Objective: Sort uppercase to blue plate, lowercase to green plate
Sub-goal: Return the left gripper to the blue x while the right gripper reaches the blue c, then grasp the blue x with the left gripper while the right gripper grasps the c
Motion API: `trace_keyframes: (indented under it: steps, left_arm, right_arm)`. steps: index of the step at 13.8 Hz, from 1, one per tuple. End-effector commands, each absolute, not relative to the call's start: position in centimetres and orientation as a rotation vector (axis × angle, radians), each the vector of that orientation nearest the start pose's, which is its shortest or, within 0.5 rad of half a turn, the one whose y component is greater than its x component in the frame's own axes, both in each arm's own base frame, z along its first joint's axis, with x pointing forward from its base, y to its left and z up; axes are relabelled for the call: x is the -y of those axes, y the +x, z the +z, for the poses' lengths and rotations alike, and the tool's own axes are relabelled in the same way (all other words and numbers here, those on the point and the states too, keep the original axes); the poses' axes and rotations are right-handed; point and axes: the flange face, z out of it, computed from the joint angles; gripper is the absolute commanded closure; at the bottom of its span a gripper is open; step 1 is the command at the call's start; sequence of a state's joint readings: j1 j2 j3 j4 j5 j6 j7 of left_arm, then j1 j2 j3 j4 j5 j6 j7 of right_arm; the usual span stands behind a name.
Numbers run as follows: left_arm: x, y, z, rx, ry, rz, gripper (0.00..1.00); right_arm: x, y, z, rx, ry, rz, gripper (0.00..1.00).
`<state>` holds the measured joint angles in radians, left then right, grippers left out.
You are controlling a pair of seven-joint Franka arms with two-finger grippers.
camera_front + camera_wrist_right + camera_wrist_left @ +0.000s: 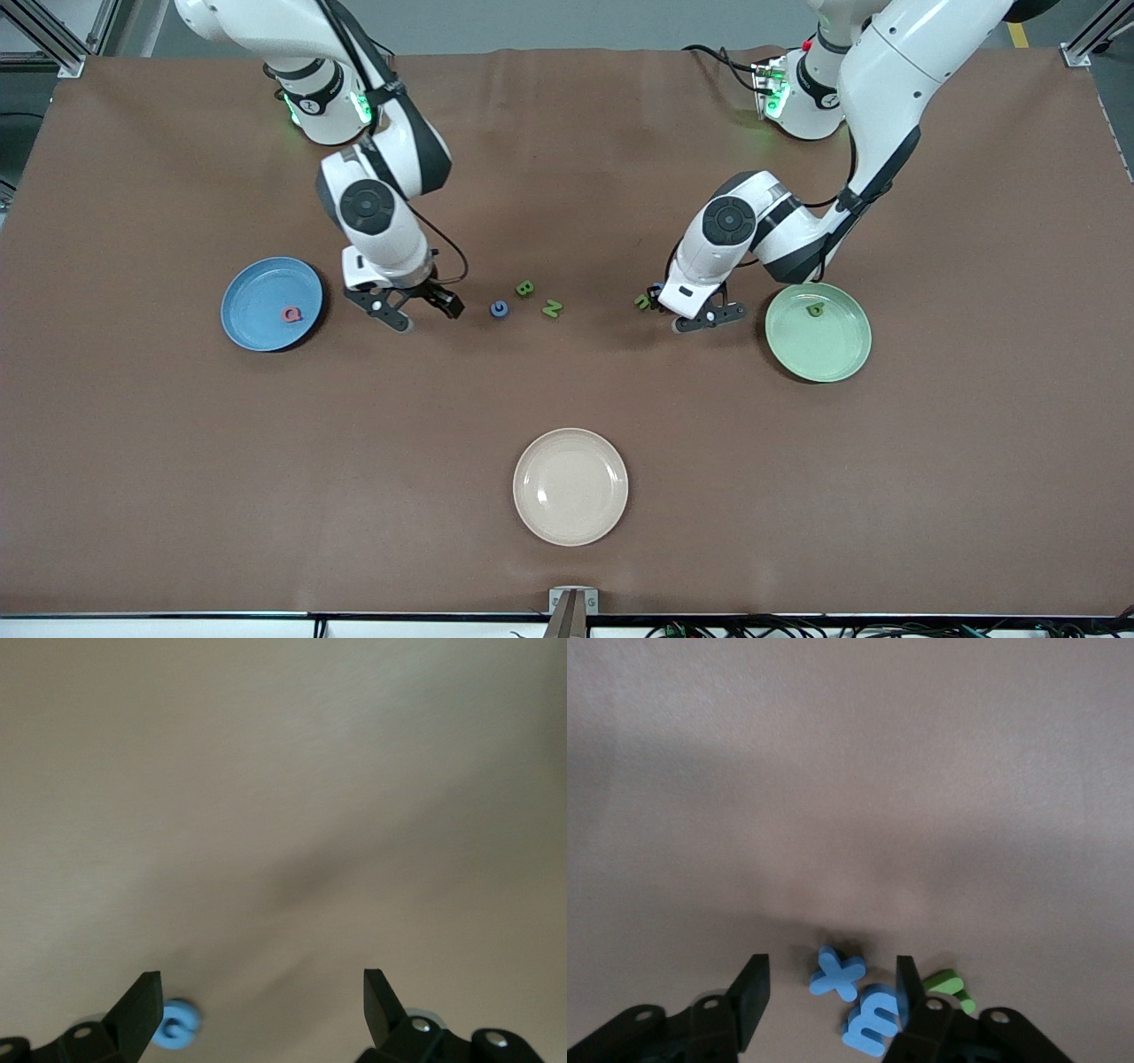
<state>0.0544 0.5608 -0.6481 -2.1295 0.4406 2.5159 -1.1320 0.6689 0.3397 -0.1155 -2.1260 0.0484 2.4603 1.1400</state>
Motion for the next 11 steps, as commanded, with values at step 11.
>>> trace_keyframes:
  steps: [11]
  left_arm:
    - [32.3,46.8,17.2,0.348,-3.146,0.100,0.48]
  right_arm:
    - [-37.8,48.9,19.1,-1.072,-2.913,0.019,0.01]
